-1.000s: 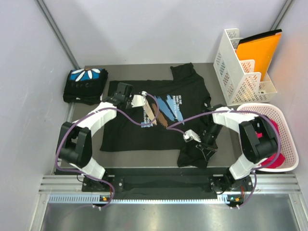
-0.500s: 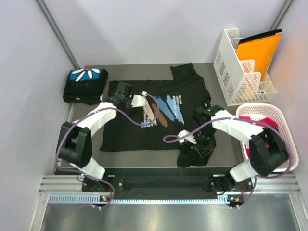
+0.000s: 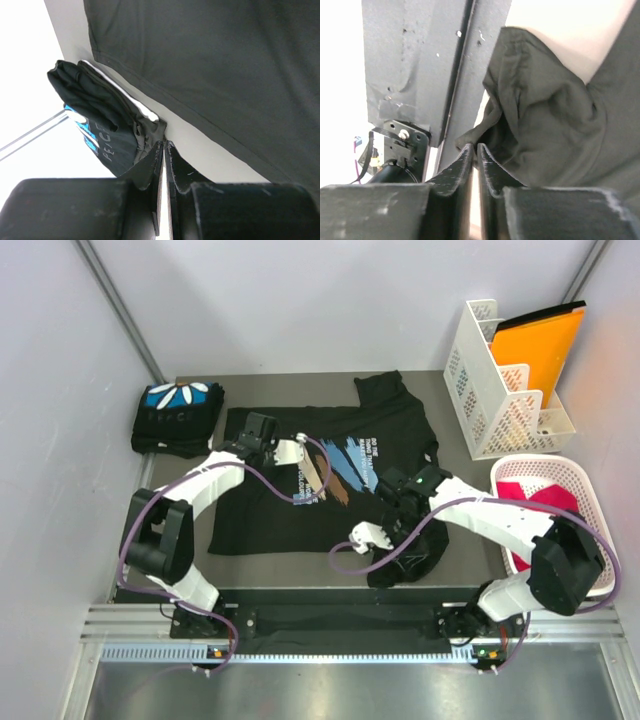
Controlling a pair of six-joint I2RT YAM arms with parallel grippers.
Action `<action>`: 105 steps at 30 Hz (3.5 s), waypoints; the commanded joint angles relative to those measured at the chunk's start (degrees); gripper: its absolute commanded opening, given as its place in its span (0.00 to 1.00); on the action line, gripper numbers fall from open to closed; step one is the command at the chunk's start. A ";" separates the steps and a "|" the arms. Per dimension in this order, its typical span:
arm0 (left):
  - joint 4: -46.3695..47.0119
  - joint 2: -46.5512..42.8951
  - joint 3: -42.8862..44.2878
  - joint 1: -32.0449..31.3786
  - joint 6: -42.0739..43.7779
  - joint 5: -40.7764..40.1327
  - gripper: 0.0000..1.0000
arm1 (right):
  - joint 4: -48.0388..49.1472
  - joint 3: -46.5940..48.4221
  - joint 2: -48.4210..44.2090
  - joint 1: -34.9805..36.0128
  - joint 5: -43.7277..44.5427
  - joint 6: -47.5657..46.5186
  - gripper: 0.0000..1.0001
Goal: Fold and stack the t-shirts
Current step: Flatten the tshirt out, then fold the tshirt
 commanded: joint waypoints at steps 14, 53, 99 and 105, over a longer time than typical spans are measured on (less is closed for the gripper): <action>0.43 0.90 1.86 0.80 0.97 0.75 0.10 | 6.17 1.09 -0.22 -13.49 2.73 8.35 0.40; -0.10 1.33 2.65 0.72 2.64 0.93 0.06 | -4.65 -6.91 15.42 -18.88 -7.58 -6.24 0.50; 0.78 -0.60 1.60 0.71 1.59 0.66 0.05 | 1.23 -7.52 16.57 -15.27 -4.85 -2.29 0.46; 0.69 -2.00 0.54 0.71 1.32 1.01 0.04 | 4.75 -8.14 17.89 -14.13 -4.77 0.70 0.00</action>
